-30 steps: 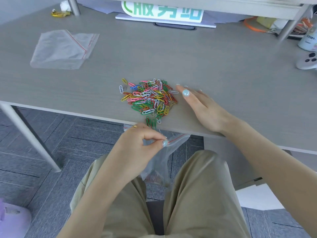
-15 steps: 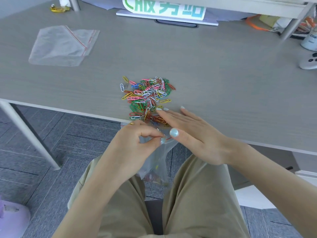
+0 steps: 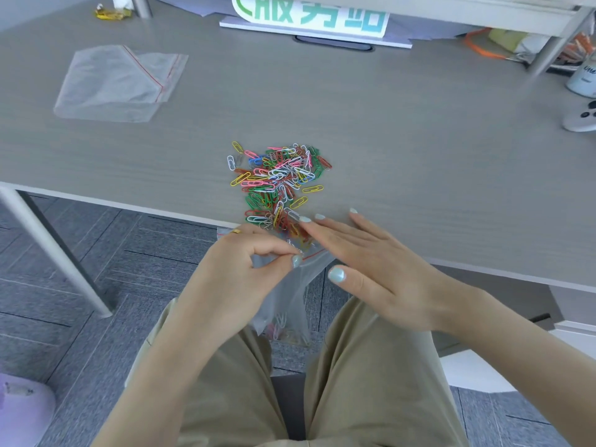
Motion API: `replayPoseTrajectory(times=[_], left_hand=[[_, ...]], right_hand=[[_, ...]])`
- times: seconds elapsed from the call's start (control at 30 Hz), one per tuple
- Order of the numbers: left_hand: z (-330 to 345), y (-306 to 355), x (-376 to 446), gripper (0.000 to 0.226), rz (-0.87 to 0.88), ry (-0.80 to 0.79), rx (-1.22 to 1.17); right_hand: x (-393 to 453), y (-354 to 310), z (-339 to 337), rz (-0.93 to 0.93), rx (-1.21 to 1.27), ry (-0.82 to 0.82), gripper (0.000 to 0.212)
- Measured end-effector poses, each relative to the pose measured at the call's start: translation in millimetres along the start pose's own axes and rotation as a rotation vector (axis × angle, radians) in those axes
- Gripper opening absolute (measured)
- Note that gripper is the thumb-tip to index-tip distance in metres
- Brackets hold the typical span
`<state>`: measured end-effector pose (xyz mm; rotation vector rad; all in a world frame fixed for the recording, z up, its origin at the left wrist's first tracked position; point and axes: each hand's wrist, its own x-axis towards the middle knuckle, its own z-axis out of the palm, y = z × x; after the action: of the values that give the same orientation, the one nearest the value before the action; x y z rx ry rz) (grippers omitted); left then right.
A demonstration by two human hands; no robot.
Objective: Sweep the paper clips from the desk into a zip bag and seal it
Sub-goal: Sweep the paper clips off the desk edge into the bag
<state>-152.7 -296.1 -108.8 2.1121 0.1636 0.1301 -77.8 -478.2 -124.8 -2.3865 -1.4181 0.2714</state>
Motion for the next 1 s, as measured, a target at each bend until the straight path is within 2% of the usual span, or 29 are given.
replayPoseTrajectory(times=[0.1, 0.3, 0.5, 0.7, 0.83, 0.9, 1.0], left_hand=[[-3.4, -2.5, -0.9, 0.013, 0.000, 0.005, 0.000], [-7.4, -5.1, -3.4, 0.012, -0.021, 0.012, -0.014], [-8.9, -4.2, -4.6, 0.011, -0.021, -0.002, -0.024], [-4.6, -3.8, -1.1, 0.014, -0.011, -0.007, -0.017], [0.6, -2.0, -0.6, 0.012, 0.006, -0.020, -0.006], [0.5, -2.9, -0.8, 0.010, 0.002, -0.011, -0.010], [-0.9, -2.8, -0.9, 0.010, -0.005, -0.009, -0.024]], right_hand=[[3.0, -4.5, 2.9, -0.042, 0.081, 0.011, 0.072], [45.2, -1.3, -13.4, 0.015, 0.517, 0.171, 0.048], [85.6, -3.3, -7.9, -0.045, 0.300, 0.035, 0.046], [56.6, 0.9, -7.1, -0.101, 0.367, 0.019, 0.046], [49.5, 5.9, -17.6, 0.045, 0.667, 0.170, 0.040], [50.4, 14.4, -22.5, 0.140, 0.634, 0.245, 0.041], [47.3, 25.4, -22.1, 0.237, 0.480, 0.183, 0.042]])
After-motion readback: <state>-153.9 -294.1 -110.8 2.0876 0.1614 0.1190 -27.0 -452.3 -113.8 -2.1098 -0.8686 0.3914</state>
